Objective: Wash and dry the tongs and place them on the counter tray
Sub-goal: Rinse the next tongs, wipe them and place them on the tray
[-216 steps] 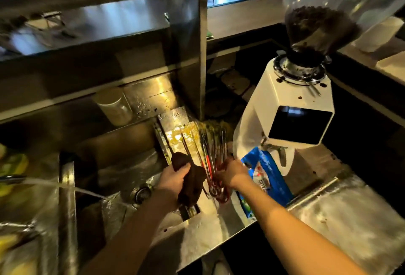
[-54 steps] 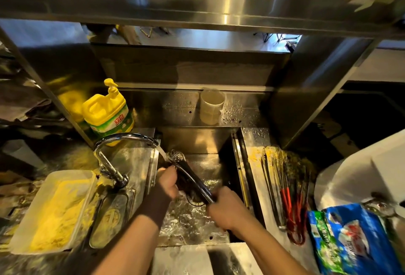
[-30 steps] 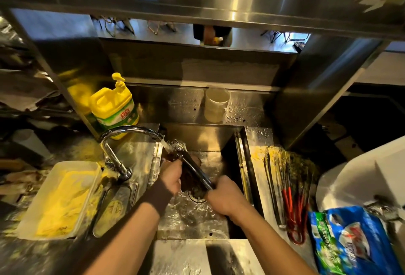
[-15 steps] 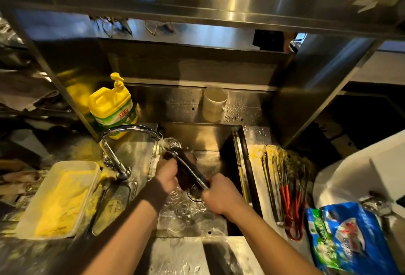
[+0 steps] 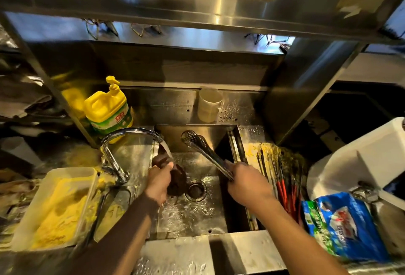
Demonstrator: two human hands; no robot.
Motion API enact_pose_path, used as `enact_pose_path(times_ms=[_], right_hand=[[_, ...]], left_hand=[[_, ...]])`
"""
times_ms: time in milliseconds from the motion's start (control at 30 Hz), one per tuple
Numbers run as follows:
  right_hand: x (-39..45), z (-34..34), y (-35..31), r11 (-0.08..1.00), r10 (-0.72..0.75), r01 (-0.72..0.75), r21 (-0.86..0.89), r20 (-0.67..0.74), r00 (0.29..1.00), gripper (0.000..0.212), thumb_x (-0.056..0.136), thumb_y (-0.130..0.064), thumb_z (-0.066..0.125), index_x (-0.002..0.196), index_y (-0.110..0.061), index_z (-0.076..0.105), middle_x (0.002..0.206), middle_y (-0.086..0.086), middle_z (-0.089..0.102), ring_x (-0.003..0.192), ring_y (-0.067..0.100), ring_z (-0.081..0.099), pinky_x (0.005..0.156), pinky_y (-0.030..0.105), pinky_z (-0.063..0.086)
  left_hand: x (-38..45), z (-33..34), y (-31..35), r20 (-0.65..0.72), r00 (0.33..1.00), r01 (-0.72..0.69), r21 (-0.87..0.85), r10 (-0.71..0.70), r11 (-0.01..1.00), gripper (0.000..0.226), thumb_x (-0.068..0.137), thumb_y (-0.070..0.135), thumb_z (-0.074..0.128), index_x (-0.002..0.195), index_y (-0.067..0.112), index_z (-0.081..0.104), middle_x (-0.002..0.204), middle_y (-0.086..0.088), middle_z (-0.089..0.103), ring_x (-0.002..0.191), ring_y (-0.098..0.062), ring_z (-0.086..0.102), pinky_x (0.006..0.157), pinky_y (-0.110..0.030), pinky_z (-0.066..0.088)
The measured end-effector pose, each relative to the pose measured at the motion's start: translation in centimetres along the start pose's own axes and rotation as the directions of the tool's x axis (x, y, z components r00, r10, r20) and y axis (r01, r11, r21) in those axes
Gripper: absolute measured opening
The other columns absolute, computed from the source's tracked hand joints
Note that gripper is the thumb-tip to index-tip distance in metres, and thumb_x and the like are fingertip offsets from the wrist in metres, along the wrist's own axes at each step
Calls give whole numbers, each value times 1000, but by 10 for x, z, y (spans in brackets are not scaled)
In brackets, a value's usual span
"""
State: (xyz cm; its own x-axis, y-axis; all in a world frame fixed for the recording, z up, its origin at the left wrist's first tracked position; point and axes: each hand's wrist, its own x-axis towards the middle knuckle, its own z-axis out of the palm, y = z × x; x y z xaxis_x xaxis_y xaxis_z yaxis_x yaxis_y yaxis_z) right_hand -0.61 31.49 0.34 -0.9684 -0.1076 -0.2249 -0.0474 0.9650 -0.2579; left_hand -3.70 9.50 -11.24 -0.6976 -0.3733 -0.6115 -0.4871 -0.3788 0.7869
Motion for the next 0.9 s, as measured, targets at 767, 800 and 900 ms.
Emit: enact_pose_path(times_ms=[767, 800, 900], right_hand=[[-129, -47, 68, -185, 278, -176, 967, 223, 934, 35, 90, -1, 51, 123, -8, 57, 69, 6, 60, 44, 13, 44, 34, 21, 34], [-139, -51, 80, -189, 276, -150, 971, 199, 940, 34, 89, -1, 51, 122, -8, 58, 68, 5, 60, 44, 13, 44, 34, 21, 33], [-173, -64, 113, -136, 251, -80, 987, 113, 961, 28, 89, -2, 49, 116, -7, 58, 65, 2, 59, 42, 11, 43, 35, 20, 31]], left_hand=[[-131, 126, -5, 613, 789, -56, 131, -37, 990, 11, 90, 22, 69, 101, 19, 70, 94, -9, 77, 86, -28, 74, 76, -42, 60], [-145, 138, -9, 637, 770, -61, 140, -43, 988, 11, 89, 21, 69, 100, 19, 70, 92, -8, 77, 83, -26, 74, 72, -39, 61], [-189, 175, -25, 716, 697, -95, 149, -41, 984, 10, 90, 18, 68, 100, 16, 70, 84, -6, 78, 77, -23, 75, 72, -36, 61]])
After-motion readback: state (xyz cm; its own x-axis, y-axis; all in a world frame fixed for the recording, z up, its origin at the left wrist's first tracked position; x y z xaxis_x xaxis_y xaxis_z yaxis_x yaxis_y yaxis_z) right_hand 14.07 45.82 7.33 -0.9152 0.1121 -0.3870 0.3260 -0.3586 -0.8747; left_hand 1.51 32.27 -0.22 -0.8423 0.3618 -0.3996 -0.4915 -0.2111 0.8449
